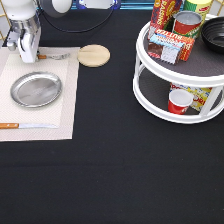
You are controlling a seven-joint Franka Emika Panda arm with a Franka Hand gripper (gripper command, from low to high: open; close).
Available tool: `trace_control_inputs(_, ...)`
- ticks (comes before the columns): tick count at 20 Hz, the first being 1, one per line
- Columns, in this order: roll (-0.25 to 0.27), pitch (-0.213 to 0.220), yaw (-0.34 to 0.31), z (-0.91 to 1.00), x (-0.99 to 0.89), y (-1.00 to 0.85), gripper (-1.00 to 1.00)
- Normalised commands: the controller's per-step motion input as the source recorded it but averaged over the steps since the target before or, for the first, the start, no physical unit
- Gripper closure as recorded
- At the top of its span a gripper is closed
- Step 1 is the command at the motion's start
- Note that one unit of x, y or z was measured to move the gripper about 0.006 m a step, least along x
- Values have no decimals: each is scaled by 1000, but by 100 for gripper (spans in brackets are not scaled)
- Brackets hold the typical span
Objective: Arrange plate and fork
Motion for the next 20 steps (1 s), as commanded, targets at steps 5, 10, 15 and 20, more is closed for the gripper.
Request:
trace_control_inputs(5,17,80,-153,-75,135,-169,100)
trace_control_inputs(10,15,105,-118,-34,246,1,-100)
trace_control_inputs(15,0,104,6,461,121,263,-100)
trace_control_inputs(20,-42,133,143,955,151,608,-100)
